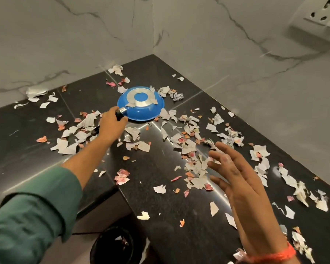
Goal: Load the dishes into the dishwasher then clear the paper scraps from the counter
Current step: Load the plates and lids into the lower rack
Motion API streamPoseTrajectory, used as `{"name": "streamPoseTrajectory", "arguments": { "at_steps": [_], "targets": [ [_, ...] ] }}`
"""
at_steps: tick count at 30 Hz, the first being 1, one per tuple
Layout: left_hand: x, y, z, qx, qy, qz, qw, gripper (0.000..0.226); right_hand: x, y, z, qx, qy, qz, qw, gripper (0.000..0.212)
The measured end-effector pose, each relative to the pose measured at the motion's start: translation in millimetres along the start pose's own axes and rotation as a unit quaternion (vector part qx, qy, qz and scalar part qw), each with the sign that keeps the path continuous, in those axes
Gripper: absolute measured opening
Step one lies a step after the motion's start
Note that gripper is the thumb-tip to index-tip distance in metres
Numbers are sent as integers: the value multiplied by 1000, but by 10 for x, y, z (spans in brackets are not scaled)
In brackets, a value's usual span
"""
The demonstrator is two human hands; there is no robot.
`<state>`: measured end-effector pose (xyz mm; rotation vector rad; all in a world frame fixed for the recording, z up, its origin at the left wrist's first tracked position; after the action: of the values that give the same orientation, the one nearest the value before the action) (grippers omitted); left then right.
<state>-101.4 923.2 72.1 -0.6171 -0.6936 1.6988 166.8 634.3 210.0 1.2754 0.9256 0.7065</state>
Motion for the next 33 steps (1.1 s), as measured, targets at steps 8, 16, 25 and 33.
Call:
{"name": "streamPoseTrajectory", "arguments": {
  "at_steps": [8, 16, 25, 33],
  "targets": [
    [480, 119, -256, 211, 41, -39, 976, 61, 68, -67, 5, -13, -6, -13, 1000, 32],
    [457, -23, -315, 241, 74, -64, 966, 54, 103, -134, 4, -14, -13, -21, 1000, 33],
    [285, -635, -253, -242, 172, 145, 944, 33, 29, -54, -78, -18, -8, -13, 1000, 38],
    [-278, -857, -174, -514, 280, 300, 754, 44, -98, -3, -115, -22, -15, 3, 1000, 41]
  ]
}}
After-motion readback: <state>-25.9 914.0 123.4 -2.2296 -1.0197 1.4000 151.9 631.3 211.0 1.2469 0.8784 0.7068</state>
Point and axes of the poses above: each hand's wrist, its own x-axis towards the middle knuckle, its own z-axis out of the back of the hand, y = z × x, the point moved 4 cm from there along x, towards the middle knuckle, and after that the axes turned 9 degrees about -y, right-handed, at the moved point
